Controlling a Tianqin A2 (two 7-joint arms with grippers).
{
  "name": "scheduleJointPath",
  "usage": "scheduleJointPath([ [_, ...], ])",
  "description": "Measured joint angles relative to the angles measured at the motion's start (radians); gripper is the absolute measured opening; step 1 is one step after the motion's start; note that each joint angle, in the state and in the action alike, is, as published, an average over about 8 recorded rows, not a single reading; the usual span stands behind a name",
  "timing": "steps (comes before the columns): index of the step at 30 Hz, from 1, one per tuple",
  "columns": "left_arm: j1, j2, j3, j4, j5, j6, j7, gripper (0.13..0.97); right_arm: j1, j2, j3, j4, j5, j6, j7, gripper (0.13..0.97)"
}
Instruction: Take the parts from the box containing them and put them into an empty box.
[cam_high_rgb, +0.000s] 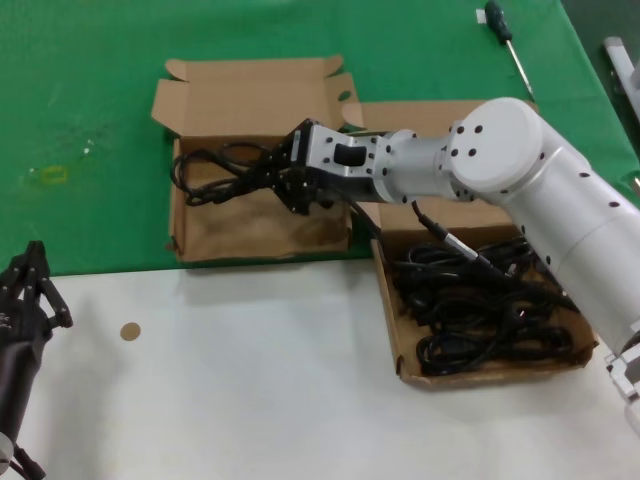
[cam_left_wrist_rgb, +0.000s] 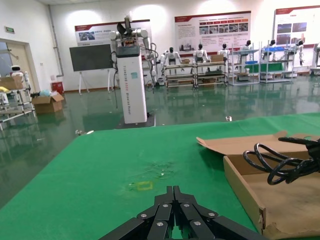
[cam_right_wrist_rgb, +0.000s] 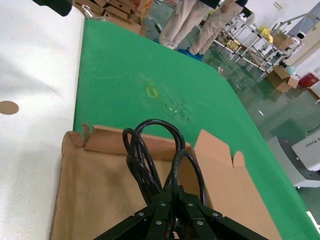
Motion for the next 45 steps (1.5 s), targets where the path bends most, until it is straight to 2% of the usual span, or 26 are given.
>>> scheduleJointPath([
  [5,0.000,0.000,0.000,0.000,0.000,0.000,0.000,0.152,0.002,-0.002,0.001,-0.004,-0.003,0.008,-0.004,0.158],
  [13,0.000,0.000,0.000,0.000,0.000,0.000,0.000,0.152,-0.004,0.002,-0.004,0.014,-0.017,0.015,0.008,0.219],
  [17,0.000,0.000,0.000,0.000,0.000,0.000,0.000,0.152,-0.011,0.010,-0.007,0.040,-0.029,0.014,0.026,0.219],
  [26,0.000,0.000,0.000,0.000,0.000,0.000,0.000,0.152,-0.037,0.055,0.002,0.151,-0.058,0.009,0.093,0.348],
  [34,0.000,0.000,0.000,0.000,0.000,0.000,0.000,0.152,-0.052,0.076,0.011,0.203,-0.061,0.007,0.114,0.548],
  [35,0.000,0.000,0.000,0.000,0.000,0.000,0.000,0.152,-0.052,0.076,0.011,0.203,-0.061,0.007,0.114,0.548],
  [43,0.000,0.000,0.000,0.000,0.000,0.000,0.000,0.162,-0.091,0.079,0.031,0.229,-0.039,0.033,0.116,0.765],
  [45,0.000,0.000,0.000,0.000,0.000,0.000,0.000,0.172,-0.111,0.080,0.042,0.241,-0.029,0.046,0.116,0.765],
])
